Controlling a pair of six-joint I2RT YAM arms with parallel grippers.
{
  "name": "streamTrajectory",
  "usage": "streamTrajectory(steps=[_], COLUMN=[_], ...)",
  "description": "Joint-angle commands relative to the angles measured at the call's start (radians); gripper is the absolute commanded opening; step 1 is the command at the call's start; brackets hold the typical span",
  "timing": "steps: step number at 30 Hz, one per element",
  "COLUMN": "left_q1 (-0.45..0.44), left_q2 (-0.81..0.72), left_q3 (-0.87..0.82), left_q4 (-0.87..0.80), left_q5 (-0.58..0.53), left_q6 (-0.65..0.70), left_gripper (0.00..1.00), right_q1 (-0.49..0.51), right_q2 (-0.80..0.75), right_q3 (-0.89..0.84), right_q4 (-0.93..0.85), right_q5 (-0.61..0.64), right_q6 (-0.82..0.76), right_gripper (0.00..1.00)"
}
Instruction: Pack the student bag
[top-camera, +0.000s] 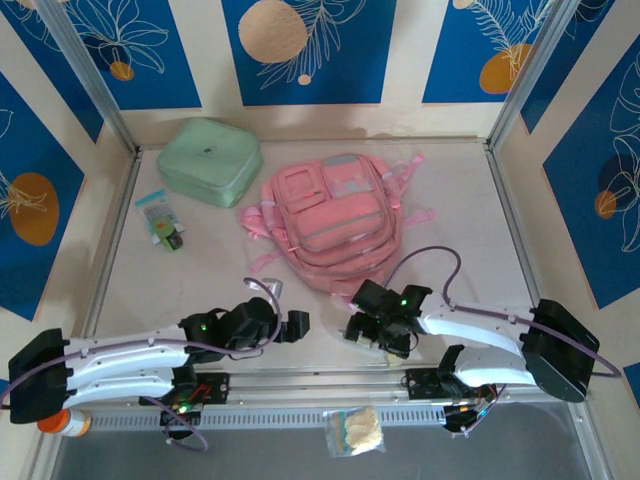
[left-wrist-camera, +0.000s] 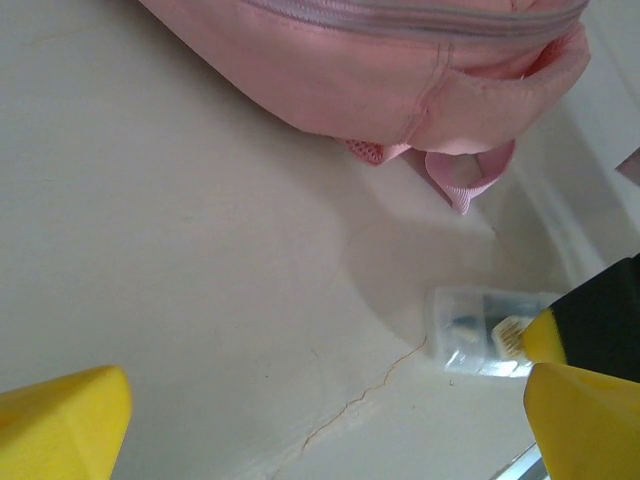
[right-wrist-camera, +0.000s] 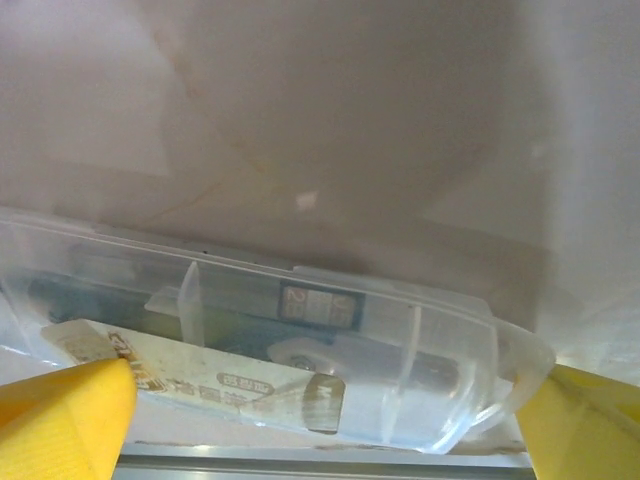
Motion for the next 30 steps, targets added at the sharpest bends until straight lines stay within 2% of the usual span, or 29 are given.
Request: streamTrajectory(steps=[1, 6, 9, 13, 17, 22, 30], left_q1=[0.029, 0.057, 0.089, 0.102, 0.114, 0.139, 0.169], left_q2=[-0.034, -0.104, -0.144, -0.175, -0.194, -0.191, -0.188], left_q3=[0.001, -0.005, -0.02, -0.027, -0.033, -0.018, -0.016], left_q4=[-0.09, -0.169, -0.189, -0.196, -0.223, -0.261, -0.267], left_q5=[-0.029, -0.065, -0.044, -0.003, -0.003, 0.032, 0.06], left_q6=[0.007, -0.012, -0.028, -0.046, -0.045, -0.014, -0.001], left_gripper=[0.99, 0.99, 0.99, 0.99, 0.99, 0.99, 0.99], right_q1=[0.05, 0.11, 0.098, 0.045, 0.063, 0.064, 0.101], right_q2=[0.056, 0.126, 0.122, 0.088, 0.115, 0.259, 0.341], right_q3=[0.09, 0.199, 0.202, 0.197, 0.2, 0.28, 0.313], right_q4=[0.093, 0.088, 0.041, 0.004, 0.0, -0.12, -0.032], right_q5=[-0.001, 0.006, 0.008, -0.013, -0.072, 0.005, -0.038], right_q6=[0.012, -0.018, -0.074, -0.345, -0.616, -0.689, -0.79], right_gripper=[0.97, 0.99, 1.0, 1.0, 0.99, 0.99, 0.99])
